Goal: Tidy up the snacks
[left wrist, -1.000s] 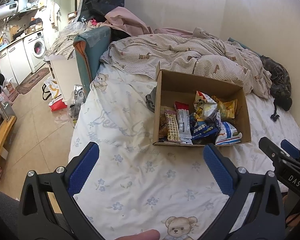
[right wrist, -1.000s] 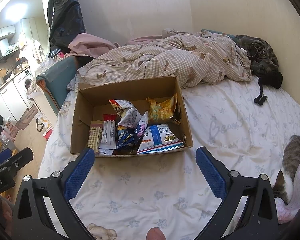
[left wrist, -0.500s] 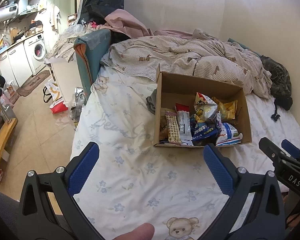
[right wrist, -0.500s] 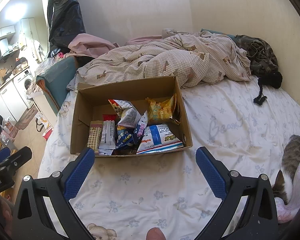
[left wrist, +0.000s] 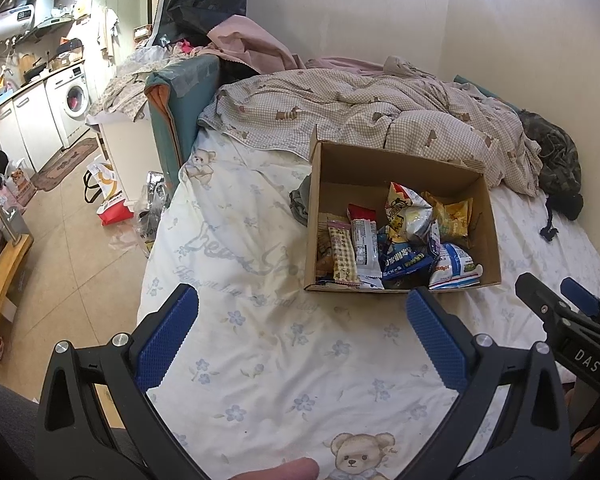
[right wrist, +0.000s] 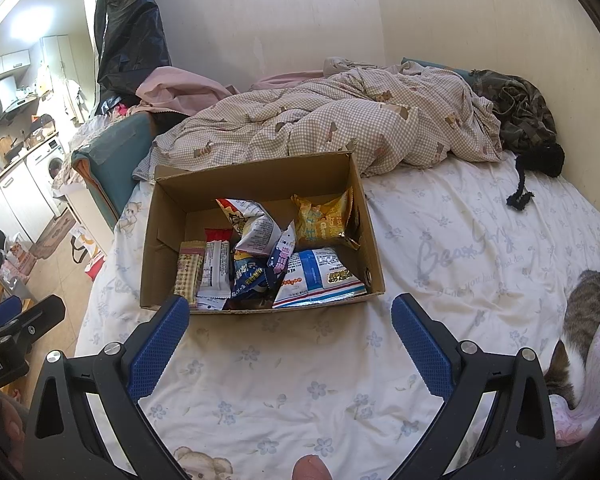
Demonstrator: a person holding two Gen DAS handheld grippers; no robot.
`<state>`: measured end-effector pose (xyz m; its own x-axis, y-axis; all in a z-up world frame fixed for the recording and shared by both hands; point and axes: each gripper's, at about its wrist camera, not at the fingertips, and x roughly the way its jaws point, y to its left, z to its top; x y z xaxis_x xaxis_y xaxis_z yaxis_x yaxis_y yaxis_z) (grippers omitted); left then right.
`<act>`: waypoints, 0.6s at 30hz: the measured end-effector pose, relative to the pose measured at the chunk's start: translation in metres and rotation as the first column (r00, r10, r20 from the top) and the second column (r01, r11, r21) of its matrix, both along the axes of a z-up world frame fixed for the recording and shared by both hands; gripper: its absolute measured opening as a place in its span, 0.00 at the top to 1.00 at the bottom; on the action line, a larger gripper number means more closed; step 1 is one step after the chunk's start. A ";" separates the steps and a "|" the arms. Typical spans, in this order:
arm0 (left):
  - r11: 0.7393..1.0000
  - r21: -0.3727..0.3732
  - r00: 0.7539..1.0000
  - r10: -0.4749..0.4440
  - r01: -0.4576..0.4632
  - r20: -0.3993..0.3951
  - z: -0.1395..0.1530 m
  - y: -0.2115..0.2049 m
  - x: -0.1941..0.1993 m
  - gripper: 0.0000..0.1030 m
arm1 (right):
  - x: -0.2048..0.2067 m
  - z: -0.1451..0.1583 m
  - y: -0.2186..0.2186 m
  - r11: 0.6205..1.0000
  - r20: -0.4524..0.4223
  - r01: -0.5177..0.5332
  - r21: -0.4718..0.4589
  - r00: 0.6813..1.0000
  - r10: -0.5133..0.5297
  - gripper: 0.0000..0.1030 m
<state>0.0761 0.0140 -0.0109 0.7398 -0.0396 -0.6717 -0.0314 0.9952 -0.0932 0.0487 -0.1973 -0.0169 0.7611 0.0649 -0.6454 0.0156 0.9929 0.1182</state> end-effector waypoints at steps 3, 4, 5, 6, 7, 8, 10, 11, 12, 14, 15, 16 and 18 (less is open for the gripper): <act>1.000 -0.001 1.000 0.002 -0.002 -0.001 0.000 0.000 0.000 0.00 | 0.000 0.000 0.000 1.000 0.000 0.000 0.001 1.000 0.000 0.00; 1.000 -0.001 1.000 0.002 -0.002 -0.002 0.000 0.001 0.000 0.00 | 0.000 0.000 0.000 1.000 -0.001 0.000 0.000 1.000 0.000 0.00; 1.000 -0.002 1.000 0.001 -0.001 -0.002 0.000 0.001 0.000 0.00 | 0.000 0.000 0.000 1.000 -0.001 -0.001 -0.001 1.000 0.001 0.00; 1.000 -0.003 1.000 0.002 -0.002 -0.002 0.000 0.000 0.000 0.00 | 0.000 0.000 0.000 1.000 -0.001 0.000 -0.001 1.000 0.000 0.00; 1.000 -0.002 1.000 0.002 -0.002 -0.001 0.000 0.000 0.000 0.00 | 0.000 0.000 0.000 1.000 -0.001 0.000 0.000 1.000 0.000 0.00; 1.000 -0.002 1.000 0.002 -0.002 -0.001 0.000 0.001 0.000 0.00 | 0.000 0.000 0.000 1.000 -0.001 -0.001 0.000 1.000 0.001 0.00; 1.000 -0.002 1.000 0.001 -0.001 -0.001 -0.001 0.000 0.000 0.00 | 0.000 0.000 0.001 1.000 -0.001 -0.001 0.000 1.000 0.001 0.00; 1.000 -0.002 1.000 0.002 -0.002 -0.002 -0.001 0.001 0.000 0.00 | 0.000 0.000 0.000 1.000 -0.001 -0.001 0.000 1.000 0.001 0.00; 1.000 -0.002 1.000 0.002 -0.002 -0.002 -0.001 0.001 0.000 0.00 | 0.000 0.000 0.001 1.000 -0.001 -0.001 0.000 1.000 0.001 0.00; 1.000 -0.002 1.000 0.002 -0.002 -0.003 0.000 0.000 0.000 0.00 | -0.001 0.000 0.001 1.000 -0.002 -0.003 0.005 1.000 0.003 0.00; 1.000 -0.006 1.000 0.000 0.000 -0.001 -0.001 0.001 0.000 0.00 | -0.001 0.000 0.001 1.000 -0.001 -0.006 0.007 1.000 0.006 0.00; 1.000 -0.011 1.000 -0.003 0.003 0.002 0.000 0.000 -0.001 0.00 | -0.002 0.000 0.001 1.000 0.000 -0.010 0.007 1.000 0.010 0.00; 1.000 -0.010 1.000 -0.004 0.004 0.002 -0.001 -0.002 -0.001 0.00 | -0.002 0.000 0.003 1.000 0.000 -0.016 0.012 1.000 0.016 0.00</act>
